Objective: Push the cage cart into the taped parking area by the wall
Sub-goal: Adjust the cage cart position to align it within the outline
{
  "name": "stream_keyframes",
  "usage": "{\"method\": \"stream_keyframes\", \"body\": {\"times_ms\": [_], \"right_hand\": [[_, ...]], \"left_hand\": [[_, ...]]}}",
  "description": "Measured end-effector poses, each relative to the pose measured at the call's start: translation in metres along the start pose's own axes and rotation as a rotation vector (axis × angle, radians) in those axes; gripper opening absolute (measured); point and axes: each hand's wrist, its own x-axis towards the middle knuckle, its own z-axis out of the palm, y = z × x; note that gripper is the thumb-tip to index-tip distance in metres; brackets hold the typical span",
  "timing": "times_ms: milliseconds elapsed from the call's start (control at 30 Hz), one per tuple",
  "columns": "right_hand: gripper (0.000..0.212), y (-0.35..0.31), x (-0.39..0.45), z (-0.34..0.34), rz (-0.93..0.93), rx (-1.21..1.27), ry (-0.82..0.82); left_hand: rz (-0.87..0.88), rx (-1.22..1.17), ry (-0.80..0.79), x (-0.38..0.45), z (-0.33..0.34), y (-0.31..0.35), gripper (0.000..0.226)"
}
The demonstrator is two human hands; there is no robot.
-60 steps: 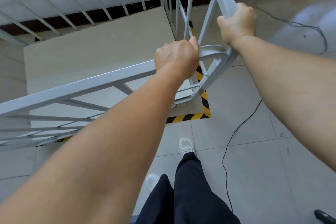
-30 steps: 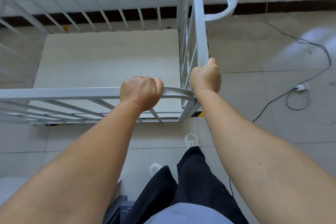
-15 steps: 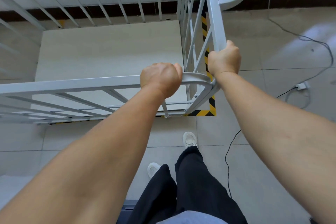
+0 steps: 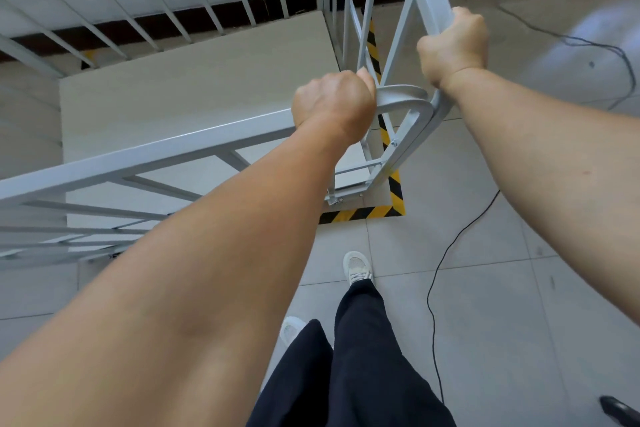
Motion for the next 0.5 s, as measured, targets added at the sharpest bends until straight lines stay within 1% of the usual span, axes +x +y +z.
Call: {"method": "stream_keyframes", "body": {"times_ms": [133, 333, 500], "right_hand": [[0.033, 0.0019, 0.0047, -0.0001, -0.007, 0.002, 0.004], [0.032, 0.0013, 0.0030, 0.0012, -0.010, -0.005, -0.001], [0.031, 0.0004, -0.0022, 0.0036, 0.025, -0.046, 0.018]], "left_hand": [[-0.021, 0.012, 0.008, 0.0028, 0.0010, 0.0037, 0.049], [-0.012, -0.029, 0.035, 0.0007, -0.0011, 0.0021, 0.043], [-0.006, 0.031, 0.011, 0.0021, 0.0010, -0.0003, 0.051]]}}
